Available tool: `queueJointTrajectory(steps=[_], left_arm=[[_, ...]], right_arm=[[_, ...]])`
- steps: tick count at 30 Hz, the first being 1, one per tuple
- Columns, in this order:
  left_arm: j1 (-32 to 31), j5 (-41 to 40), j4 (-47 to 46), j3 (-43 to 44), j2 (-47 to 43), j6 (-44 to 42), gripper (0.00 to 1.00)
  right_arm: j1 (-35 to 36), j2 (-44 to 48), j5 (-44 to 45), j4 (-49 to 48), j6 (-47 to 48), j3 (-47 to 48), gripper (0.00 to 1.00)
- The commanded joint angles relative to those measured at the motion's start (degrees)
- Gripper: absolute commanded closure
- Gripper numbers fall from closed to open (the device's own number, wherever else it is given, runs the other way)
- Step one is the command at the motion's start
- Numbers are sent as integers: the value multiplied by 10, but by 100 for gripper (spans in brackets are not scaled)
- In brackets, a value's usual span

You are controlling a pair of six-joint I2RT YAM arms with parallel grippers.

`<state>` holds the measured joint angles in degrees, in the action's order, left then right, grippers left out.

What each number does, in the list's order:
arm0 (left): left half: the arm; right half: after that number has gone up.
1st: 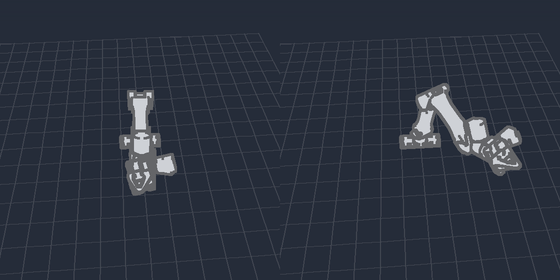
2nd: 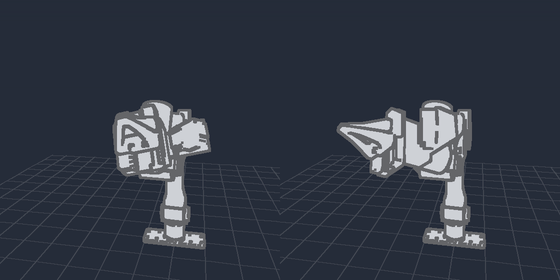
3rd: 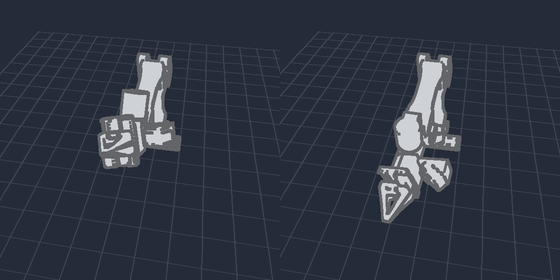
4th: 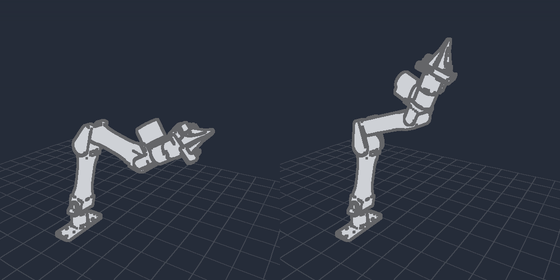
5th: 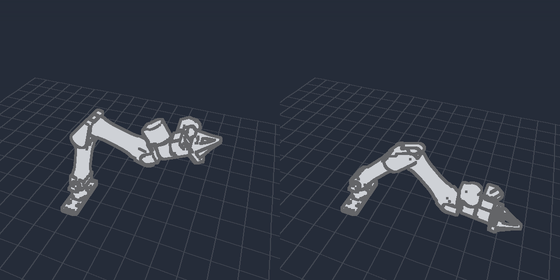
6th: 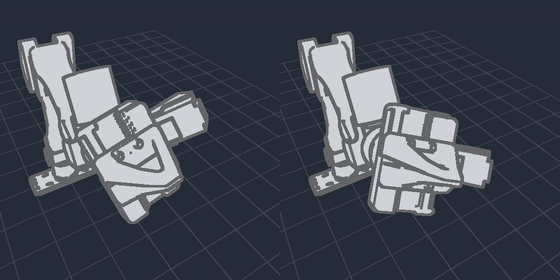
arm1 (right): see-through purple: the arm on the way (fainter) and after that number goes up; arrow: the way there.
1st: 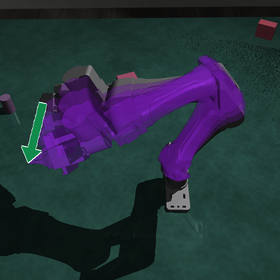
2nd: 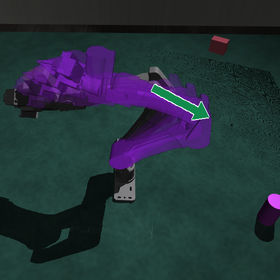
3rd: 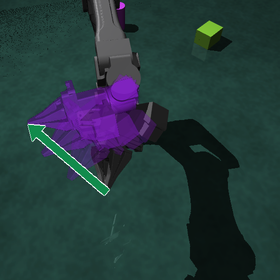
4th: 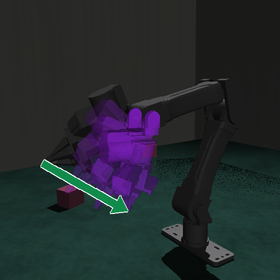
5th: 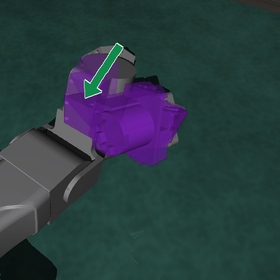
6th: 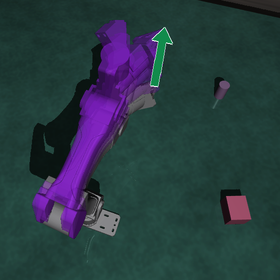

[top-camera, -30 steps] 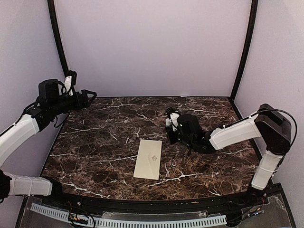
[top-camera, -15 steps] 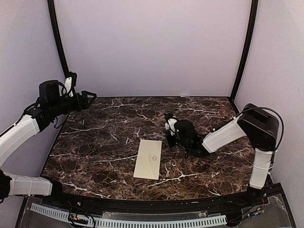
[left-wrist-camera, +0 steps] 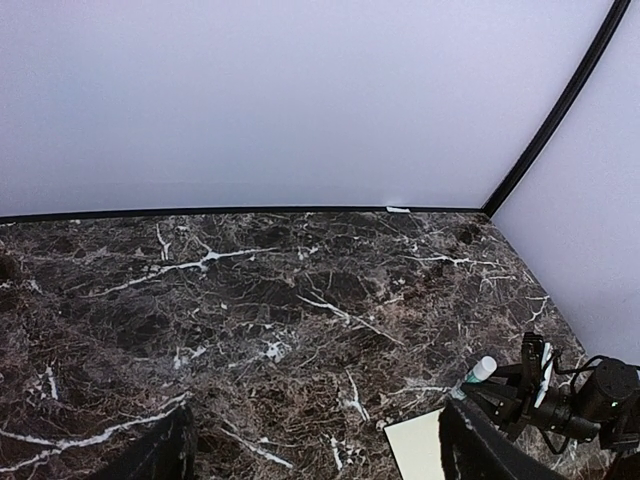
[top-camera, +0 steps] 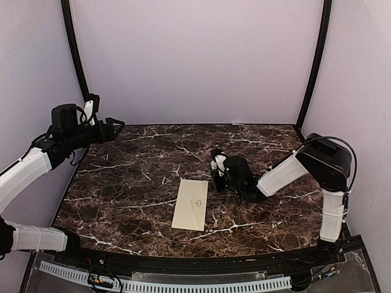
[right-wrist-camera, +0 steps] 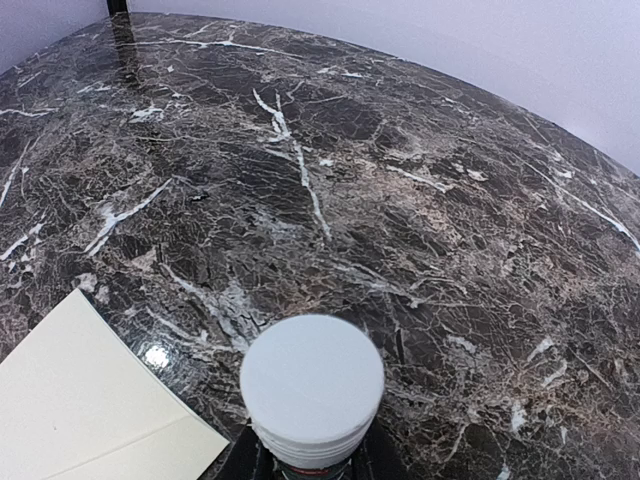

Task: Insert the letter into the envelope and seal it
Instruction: Place the solid glue at the center of the board.

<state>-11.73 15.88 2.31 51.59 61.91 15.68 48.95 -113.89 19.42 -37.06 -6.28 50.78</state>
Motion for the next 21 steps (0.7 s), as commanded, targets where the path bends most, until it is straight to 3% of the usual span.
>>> queueJointTrajectory(steps=[1, 11, 21], left_arm=[[3, 10, -5, -6, 1, 4, 18], [4, 14, -6, -6, 8, 7, 18], [5, 15, -6, -5, 9, 8, 18]], right_arm=[[-5, -9, -3, -20, -3, 15, 87], [-5, -4, 1, -27, -10, 5, 64], [-5, 5, 1, -28, -9, -3, 48]])
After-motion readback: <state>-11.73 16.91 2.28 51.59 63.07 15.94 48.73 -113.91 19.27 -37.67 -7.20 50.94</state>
